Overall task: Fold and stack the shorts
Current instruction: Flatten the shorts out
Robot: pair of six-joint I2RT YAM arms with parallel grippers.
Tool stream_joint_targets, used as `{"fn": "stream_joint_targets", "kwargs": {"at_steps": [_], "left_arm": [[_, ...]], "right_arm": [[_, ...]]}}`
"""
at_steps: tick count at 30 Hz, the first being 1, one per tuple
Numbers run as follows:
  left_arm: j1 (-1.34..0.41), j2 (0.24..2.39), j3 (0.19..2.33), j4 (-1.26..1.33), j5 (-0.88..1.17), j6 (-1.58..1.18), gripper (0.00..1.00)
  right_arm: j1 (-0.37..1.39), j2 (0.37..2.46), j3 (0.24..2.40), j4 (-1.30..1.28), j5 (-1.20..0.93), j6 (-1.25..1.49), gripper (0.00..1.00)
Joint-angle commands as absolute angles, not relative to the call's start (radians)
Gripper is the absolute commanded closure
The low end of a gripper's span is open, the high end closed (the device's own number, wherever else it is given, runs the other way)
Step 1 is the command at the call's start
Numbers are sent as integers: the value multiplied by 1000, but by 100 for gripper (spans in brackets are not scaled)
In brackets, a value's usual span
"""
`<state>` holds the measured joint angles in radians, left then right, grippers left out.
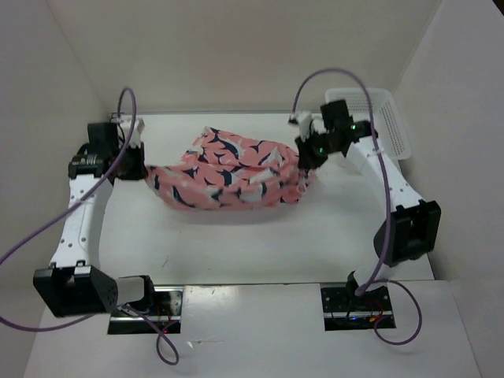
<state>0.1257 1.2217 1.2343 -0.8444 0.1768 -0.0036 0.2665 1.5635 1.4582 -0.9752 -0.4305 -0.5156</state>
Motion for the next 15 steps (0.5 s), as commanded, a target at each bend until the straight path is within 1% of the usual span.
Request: {"fn": "stream_joint_targets", "kwargs": {"at_steps": [1,2,3,4,5,6,8,11,14,15], "left_arm": [[129,1314,1566,-539,74,0,100],[129,1328,1627,-461,61,0,100],[118,1328,1678,-431,52,0,100],[118,1328,1719,-410,52,0,100],[118,1319,1780,-399,52,0,100],[118,1319,1798,-399,52,0,100],[118,1270,1798,-423,52,0,100],[118,1191,1729,-455,81,0,100],[118,1105,1616,-495,91,0,100],[118,1079,1579,-508,106,0,100]], "right_arm": [[181,1666,1853,-654,-486,-157,100],[157,1693,1934,-571,-486,-82,100],[122,1718,2009,-552,-486,10,100],[121,1751,2136,-552,-471,11,100],[121,1752,2170,-540,-471,0,100],[121,1740,2172,-528,-471,-17,100],[121,1677,2139,-499,-521,-17,100],[121,1599,2065,-499,-578,-17,100],[121,1499,1936,-540,-620,-99,100],[121,1470,1843,-575,-620,-132,100]]}}
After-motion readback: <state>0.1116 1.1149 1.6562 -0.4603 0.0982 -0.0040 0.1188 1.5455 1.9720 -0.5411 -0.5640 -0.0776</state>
